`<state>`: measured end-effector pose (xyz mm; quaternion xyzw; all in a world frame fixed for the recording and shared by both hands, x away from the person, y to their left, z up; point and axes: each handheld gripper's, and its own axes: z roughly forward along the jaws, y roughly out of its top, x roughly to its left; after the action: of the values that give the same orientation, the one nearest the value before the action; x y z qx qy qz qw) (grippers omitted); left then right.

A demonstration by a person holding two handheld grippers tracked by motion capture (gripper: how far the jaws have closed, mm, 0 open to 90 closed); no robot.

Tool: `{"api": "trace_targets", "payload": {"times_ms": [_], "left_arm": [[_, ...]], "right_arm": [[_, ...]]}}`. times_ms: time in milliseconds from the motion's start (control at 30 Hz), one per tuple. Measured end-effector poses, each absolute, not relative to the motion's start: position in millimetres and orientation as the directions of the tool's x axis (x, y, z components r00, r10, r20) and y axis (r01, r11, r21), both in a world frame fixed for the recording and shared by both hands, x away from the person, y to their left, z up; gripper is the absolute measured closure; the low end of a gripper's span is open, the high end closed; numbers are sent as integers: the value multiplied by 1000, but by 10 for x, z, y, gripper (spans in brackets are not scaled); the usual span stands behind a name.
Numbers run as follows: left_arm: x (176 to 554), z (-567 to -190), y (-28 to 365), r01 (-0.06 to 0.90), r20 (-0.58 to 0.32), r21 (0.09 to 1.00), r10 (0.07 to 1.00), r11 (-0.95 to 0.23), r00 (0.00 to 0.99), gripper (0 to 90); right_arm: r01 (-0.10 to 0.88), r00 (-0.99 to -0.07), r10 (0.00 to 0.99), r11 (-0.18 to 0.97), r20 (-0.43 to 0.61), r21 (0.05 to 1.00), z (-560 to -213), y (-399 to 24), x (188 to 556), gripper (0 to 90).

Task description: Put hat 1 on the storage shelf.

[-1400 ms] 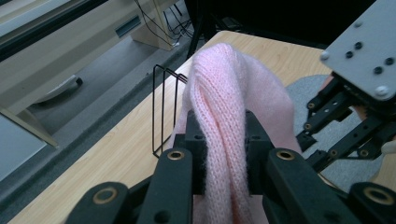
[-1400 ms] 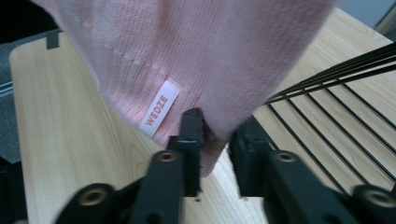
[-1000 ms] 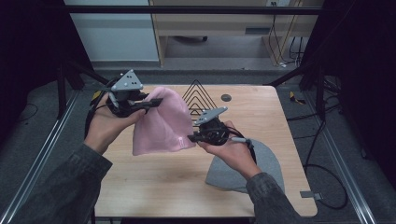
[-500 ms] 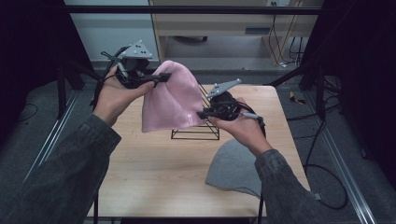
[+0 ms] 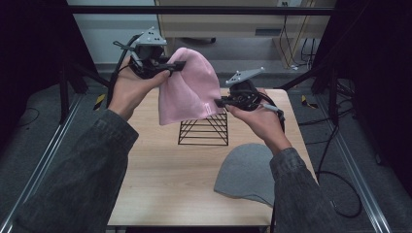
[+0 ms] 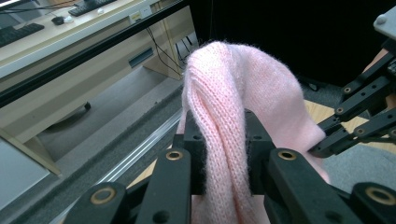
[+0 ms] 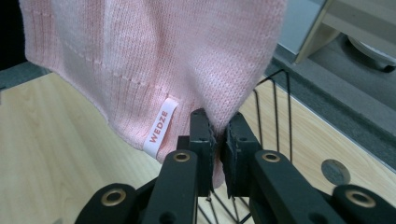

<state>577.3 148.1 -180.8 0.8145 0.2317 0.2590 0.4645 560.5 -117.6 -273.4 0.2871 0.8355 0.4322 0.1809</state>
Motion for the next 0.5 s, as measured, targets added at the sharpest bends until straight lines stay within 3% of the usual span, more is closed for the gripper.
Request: {"api": "trace_targets", "payload": {"times_ms": [500], "left_arm": [[6348, -1965, 1265, 142, 206, 868, 604, -476, 770, 757]], "right_arm": [[382, -703, 710, 429, -45, 819, -2895, -1264, 6065, 835]]}}
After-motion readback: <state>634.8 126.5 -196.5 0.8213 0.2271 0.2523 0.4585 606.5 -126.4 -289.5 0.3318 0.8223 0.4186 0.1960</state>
